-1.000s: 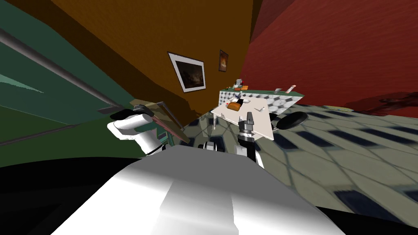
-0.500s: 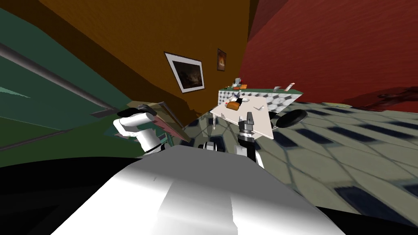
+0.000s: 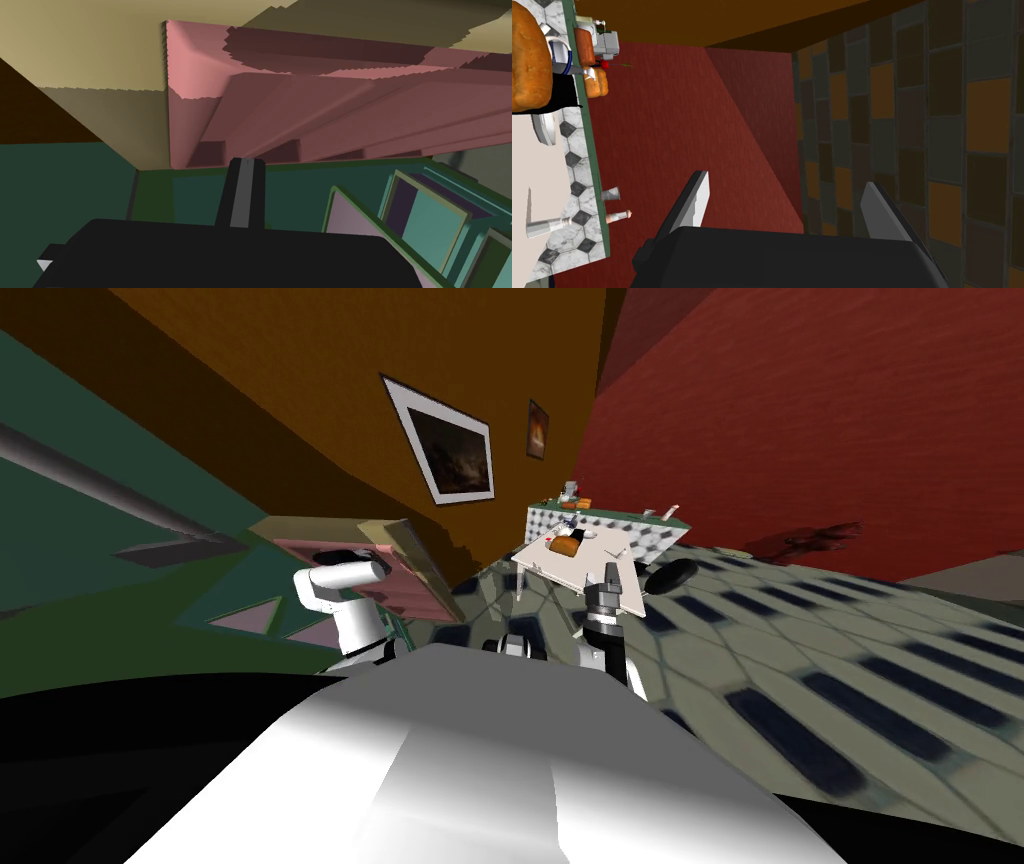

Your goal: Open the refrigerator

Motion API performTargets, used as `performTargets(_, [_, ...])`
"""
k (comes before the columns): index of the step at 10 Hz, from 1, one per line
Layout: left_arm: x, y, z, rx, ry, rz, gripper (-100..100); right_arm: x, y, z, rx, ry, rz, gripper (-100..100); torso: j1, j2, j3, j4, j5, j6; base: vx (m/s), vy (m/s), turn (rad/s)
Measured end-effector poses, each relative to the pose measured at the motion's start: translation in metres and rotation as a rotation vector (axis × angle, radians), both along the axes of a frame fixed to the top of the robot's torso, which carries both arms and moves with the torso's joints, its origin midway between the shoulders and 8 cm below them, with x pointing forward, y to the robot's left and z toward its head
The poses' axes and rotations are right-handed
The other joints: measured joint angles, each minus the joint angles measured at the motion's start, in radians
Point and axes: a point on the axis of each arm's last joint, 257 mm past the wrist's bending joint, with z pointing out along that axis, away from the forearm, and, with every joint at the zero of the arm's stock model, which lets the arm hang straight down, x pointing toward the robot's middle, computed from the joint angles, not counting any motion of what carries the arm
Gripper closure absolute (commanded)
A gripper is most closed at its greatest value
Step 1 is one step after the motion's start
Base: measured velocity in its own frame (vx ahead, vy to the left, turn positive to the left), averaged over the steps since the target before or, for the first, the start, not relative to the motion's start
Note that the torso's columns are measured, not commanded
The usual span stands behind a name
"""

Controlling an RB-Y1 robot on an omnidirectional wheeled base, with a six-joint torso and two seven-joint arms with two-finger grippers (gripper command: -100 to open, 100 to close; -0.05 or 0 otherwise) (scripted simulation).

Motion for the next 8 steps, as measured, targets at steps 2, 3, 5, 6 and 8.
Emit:
performTargets(2, [0.002,0.008,-0.014,-0.037,0.03,0.031,100,0.0,0.0,0.0,0.0,-0.001,0.0,0,0.0,0.01,0.006,0.003,-0.001,0.002,-0.097,-0.008,-0.425])
performTargets(3, [0.002,0.012,-0.018,-0.044,0.065,0.047,100,0.0,0.0,0.0,0.0,-0.001,0.0,0,0.002,0.012,0.008,0.004,0.001,0.0,-0.083,-0.029,-0.244])
performTargets(5, [0.008,0.016,-0.028,-0.058,0.108,0.06,100,0.0,0.0,0.0,0.0,0.0,0.0,0,0.007,0.003,0.002,0.001,0.002,-0.001,-0.015,-0.015,0.007])
performTargets(6, [0.006,0.018,-0.041,-0.083,0.118,0.073,100,0.0,0.0,0.0,0.0,0.0,0.0,0,0.008,0.0,0.0,0.0,0.003,0.0,0.01,-0.001,0.012])
performTargets(8, [0.006,0.02,-0.051,-0.124,0.106,0.098,100,0.0,0.0,0.0,0.0,0.0,0.0,0,0.006,0.003,0.002,0.001,0.002,0.0,-0.039,-0.004,-0.187])
